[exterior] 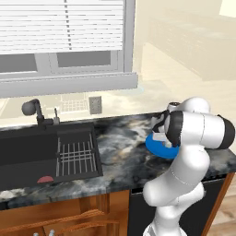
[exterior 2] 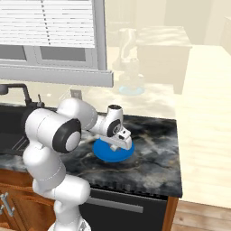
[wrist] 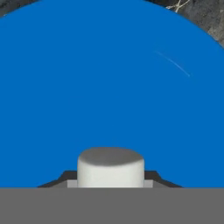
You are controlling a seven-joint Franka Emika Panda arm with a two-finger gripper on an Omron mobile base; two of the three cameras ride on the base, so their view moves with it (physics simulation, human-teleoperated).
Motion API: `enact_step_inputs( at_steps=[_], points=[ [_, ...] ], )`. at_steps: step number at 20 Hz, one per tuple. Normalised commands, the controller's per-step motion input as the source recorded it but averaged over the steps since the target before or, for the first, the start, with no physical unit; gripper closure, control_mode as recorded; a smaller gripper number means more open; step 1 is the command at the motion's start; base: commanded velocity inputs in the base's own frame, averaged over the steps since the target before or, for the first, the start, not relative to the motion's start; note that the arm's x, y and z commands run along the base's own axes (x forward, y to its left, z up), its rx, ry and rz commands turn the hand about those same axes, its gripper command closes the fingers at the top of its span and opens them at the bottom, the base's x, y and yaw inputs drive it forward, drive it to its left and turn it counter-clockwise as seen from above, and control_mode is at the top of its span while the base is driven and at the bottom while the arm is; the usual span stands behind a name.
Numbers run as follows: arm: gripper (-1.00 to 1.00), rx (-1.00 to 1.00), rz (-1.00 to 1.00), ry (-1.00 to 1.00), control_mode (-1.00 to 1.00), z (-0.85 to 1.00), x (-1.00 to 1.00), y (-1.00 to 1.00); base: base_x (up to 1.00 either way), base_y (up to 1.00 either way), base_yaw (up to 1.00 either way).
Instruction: Pick up the marshmallow and place it in the cup of hot chocolate on the dining counter.
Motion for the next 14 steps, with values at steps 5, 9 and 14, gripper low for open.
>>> enact_step_inputs(
  at_steps=[5, 9, 14],
  points=[
    [1.0, 0.0, 0.0, 0.0, -1.0, 0.0, -0.13, 0.0, 0.0, 0.0, 0.0],
    [1.0, 0.16, 0.02, -0.14, -1.0, 0.77, -0.72, 0.0, 0.0, 0.0, 0.0],
    [1.0, 0.38, 0.15, -0.57, -1.0, 0.69, -0.82, 0.01, 0.0, 0.0, 0.0]
  ],
)
